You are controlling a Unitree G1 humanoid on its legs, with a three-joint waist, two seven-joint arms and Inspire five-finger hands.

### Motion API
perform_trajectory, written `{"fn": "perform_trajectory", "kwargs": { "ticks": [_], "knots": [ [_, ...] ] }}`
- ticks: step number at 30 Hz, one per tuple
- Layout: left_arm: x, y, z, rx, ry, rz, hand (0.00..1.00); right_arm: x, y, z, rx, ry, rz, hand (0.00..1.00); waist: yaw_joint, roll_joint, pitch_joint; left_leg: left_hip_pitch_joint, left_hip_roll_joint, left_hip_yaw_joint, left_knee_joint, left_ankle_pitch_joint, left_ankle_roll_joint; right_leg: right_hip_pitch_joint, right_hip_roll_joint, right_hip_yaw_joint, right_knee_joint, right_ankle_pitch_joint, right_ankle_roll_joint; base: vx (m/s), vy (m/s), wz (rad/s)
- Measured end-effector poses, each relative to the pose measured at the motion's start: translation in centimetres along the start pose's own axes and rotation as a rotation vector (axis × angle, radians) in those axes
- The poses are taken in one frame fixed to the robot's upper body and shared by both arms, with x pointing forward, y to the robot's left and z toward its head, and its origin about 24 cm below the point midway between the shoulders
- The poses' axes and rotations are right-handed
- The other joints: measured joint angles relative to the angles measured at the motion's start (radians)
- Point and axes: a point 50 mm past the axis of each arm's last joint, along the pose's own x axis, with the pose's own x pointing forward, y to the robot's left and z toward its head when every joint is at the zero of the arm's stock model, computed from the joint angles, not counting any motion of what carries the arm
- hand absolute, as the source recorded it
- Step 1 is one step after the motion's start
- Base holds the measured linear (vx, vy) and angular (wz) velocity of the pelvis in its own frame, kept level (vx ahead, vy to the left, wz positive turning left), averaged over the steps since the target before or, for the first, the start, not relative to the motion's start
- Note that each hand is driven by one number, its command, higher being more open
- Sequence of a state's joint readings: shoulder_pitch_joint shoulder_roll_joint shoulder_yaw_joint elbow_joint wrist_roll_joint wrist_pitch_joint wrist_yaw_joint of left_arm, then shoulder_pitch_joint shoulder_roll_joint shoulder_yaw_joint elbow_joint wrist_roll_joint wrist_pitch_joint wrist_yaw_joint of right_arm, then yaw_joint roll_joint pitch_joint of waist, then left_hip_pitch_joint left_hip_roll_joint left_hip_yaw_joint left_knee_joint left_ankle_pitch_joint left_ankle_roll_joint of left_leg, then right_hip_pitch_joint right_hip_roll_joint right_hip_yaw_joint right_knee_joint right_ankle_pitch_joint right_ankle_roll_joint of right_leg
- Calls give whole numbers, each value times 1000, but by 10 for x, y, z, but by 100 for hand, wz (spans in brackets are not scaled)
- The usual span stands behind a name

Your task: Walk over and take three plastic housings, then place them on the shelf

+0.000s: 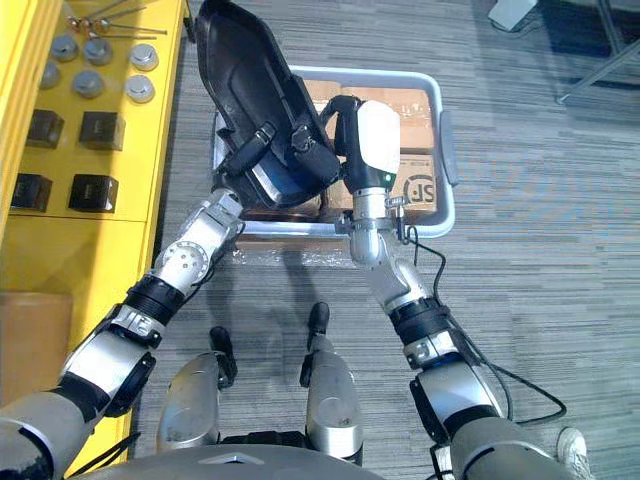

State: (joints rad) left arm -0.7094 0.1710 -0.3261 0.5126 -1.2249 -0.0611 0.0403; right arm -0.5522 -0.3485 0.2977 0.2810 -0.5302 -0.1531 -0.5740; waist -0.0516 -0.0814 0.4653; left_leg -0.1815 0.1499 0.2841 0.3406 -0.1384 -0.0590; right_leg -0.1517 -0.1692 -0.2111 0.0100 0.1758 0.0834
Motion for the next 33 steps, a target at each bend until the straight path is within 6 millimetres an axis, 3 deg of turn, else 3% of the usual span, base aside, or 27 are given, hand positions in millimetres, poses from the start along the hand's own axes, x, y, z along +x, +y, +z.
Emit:
{"fn": "perform_trajectory", "kwargs": {
  "ticks": [5,6,11,14,17,22,28,30,33],
  "knots": [
    [-23,11,-19,-2,1,-15,0,-33,3,-1,47,38,19,0,-5,-3,-4,57,-2,22,-33,-1,-2,36,3,15,-15,0,0,18,-7,-11],
    [-30,15,-24,11,-1,-11,0,-44,6,0,76,64,26,100,-6,-7,-7,67,-2,24,-40,-1,-3,44,5,15,-22,0,0,16,-18,-6],
    [-53,24,-35,136,-24,20,0,-80,12,-4,162,136,65,100,-3,-10,-17,108,-3,26,-71,3,-10,79,10,11,-36,-5,-1,4,-5,-1],
    [-68,26,-31,256,-88,70,0,-101,13,-5,229,204,77,100,1,-4,-25,163,-7,27,-110,13,-18,124,13,-5,-51,-6,-1,29,-24,3],
    [-90,27,-33,364,-147,141,0,-126,15,-4,300,288,98,100,12,16,-135,180,-16,33,-163,26,-24,127,15,-12,-76,-7,-2,63,-20,-1],
    [-112,18,-19,539,-275,178,0,-113,-1,14,531,270,24,100,25,60,-207,232,-22,30,-192,29,-25,175,14,-35,-87,-7,-2,14,5,2],
    [-143,32,-14,925,-332,293,0,-99,-47,37,767,97,-83,100,48,46,-259,262,-31,28,-205,31,-23,199,8,-41,-88,-15,3,-56,0,0],
    [-158,44,-8,1102,-360,400,0,-105,-65,35,837,92,-117,100,47,38,-275,262,-32,33,-206,31,-23,195,7,-41,-88,-18,2,-86,-14,-7],
    [-174,49,1,1229,-404,481,0,-123,-74,24,855,169,-122,100,43,39,-291,261,-32,40,-206,30,-21,190,6,-37,-88,-20,0,-50,-7,-8]
  ]
}}
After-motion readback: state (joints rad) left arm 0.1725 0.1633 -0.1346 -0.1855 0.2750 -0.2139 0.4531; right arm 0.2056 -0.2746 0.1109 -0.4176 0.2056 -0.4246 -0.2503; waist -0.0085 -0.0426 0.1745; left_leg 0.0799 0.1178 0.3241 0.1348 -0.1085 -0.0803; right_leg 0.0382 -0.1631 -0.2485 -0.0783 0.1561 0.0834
